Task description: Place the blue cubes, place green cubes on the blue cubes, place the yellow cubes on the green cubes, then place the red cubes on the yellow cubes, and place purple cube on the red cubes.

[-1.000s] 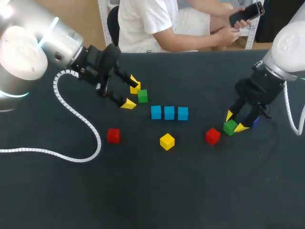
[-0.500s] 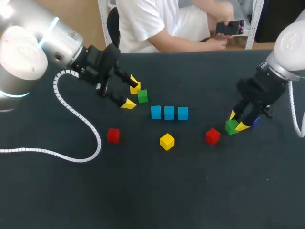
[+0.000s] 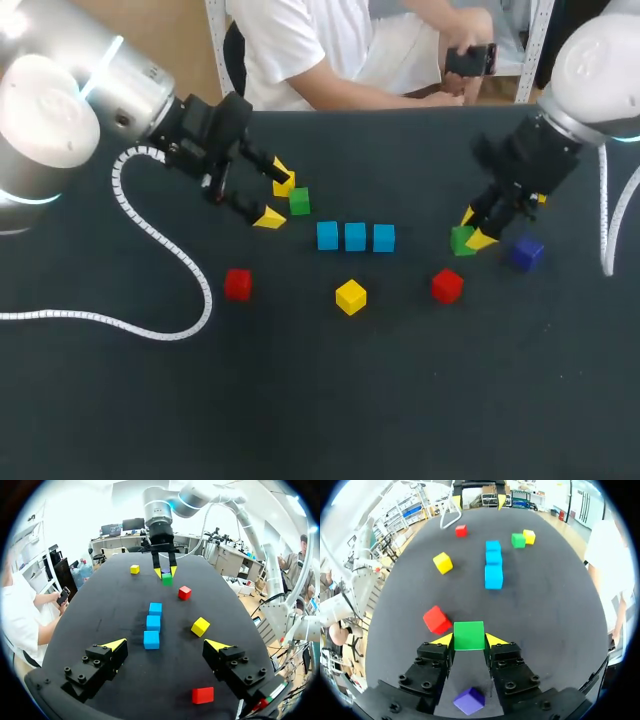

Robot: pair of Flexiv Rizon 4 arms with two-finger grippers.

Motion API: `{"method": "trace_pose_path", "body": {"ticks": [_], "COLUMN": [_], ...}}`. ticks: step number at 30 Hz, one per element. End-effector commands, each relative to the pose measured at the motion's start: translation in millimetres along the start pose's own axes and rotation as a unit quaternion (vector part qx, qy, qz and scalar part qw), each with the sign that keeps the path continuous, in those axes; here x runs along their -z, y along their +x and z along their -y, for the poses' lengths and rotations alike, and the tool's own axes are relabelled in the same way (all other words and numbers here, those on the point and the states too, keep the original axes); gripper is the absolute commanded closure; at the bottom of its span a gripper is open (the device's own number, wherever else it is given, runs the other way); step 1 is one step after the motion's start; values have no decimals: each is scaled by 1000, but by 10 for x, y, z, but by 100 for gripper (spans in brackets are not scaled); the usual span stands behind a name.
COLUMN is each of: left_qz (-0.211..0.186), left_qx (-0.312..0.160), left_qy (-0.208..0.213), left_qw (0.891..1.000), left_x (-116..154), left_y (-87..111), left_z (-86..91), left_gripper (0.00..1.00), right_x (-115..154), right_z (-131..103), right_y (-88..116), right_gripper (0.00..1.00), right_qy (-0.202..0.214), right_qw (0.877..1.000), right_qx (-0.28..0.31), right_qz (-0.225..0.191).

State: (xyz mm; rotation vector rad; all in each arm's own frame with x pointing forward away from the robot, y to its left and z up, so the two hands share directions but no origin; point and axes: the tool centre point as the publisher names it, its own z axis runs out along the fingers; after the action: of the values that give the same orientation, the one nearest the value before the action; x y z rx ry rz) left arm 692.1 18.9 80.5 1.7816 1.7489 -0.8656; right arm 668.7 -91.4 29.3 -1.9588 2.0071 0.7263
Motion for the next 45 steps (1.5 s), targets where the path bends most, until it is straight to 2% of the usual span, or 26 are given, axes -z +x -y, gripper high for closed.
{"method": "trace_pose_path", "body": {"ticks": [1, 6, 13, 22, 26, 27, 45], "left_qz": [-2, -2, -2, -2, -2, -2, -2], "left_qx": [0, 0, 0, 0, 0, 0, 0], "left_qy": [3, 3, 3, 3, 3, 3, 3], "left_qw": [1000, 1000, 1000, 1000, 1000, 1000, 1000], "left_x": [3, 3, 3, 3, 3, 3, 3], "left_y": [-4, -4, -4, -4, -4, -4, -4], "left_z": [-20, -20, -20, -20, -20, -20, -20], "left_gripper": [0, 0, 0, 0, 0, 0, 0], "right_x": [98, 139, 152, 174, 176, 166, 151], "right_z": [-146, -194, -255, -288, -300, -296, -307], "right_y": [-138, -315, -452, -570, -603, -606, -623], "right_gripper": [100, 100, 100, 100, 100, 100, 100], "right_qy": [26, 42, 48, 64, 71, 68, 69], "right_qw": [1000, 999, 999, 998, 997, 997, 997], "right_qx": [-5, -17, -24, 4, 13, 28, 21], "right_qz": [0, 3, 0, -1, -1, 10, 19]}}
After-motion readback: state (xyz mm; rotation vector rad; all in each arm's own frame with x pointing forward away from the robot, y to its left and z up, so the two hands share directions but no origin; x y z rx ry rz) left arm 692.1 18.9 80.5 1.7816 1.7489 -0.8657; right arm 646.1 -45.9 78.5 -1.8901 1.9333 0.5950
